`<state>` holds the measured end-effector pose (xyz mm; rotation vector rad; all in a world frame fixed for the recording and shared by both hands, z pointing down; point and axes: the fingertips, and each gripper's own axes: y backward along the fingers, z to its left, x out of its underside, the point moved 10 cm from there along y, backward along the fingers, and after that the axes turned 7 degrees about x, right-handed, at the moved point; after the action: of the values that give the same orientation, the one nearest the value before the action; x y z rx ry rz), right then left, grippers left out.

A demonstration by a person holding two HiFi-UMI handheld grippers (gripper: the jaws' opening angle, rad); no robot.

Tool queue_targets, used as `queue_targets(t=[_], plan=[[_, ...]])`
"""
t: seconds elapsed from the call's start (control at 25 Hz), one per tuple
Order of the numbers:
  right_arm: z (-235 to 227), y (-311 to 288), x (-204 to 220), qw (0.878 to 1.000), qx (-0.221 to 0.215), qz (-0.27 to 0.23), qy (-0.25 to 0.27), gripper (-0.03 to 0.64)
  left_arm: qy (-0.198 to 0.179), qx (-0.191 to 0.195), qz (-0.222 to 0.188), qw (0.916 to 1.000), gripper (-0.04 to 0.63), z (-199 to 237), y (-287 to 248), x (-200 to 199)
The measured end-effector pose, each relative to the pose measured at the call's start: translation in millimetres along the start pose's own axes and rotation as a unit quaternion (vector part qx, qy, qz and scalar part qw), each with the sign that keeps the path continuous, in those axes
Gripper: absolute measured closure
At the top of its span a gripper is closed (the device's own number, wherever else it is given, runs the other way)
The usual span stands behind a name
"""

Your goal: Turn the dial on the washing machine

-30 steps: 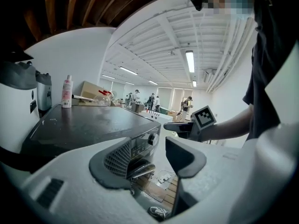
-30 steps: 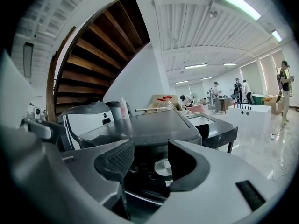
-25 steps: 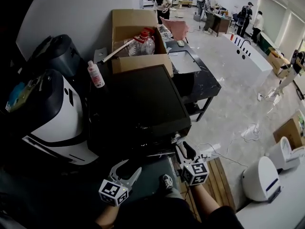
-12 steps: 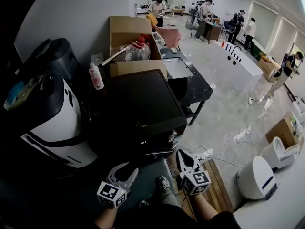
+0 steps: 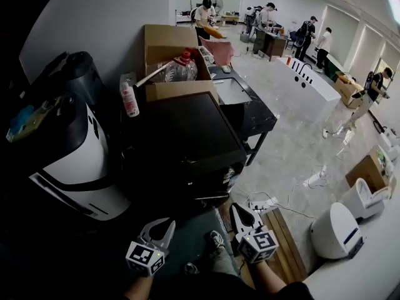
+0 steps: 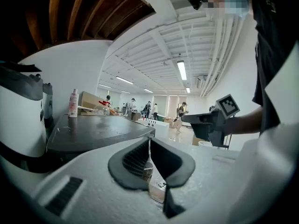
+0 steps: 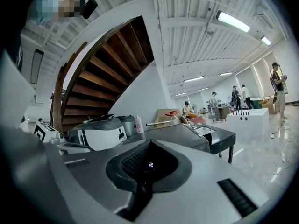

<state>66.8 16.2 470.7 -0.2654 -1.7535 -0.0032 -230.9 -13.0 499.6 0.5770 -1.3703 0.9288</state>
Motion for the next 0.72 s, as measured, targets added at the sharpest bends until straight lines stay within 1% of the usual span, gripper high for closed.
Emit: queue_targets(t=[0.16, 0.32, 0.52, 0.72], plan=[[10.8, 11.2, 9.4, 1.000, -0.001, 0.011, -0.005, 0.615, 0.006, -0.006, -0.004, 1.0000, 0.584, -1.4, 11.5, 3.7], [15.5, 20.1, 20.7, 1.000, -0.002, 0.021, -0.012, 0.615, 0.011, -0.011, 0.002, 0.9999, 0.584, -6.1, 20.8, 9.3], [21.0, 27.2, 25.1, 0.999, 0.000, 0.038, -0.012, 0.617, 0.015, -0.021, 0.010, 0.9996, 0.584, -11.9, 29.3, 14.6], [21.9, 32.6, 26.0, 0.999, 0.002, 0.049, -0.012, 0.617, 0.017, -0.023, 0.011, 0.9995, 0.584, -18.1, 32.5, 16.3]])
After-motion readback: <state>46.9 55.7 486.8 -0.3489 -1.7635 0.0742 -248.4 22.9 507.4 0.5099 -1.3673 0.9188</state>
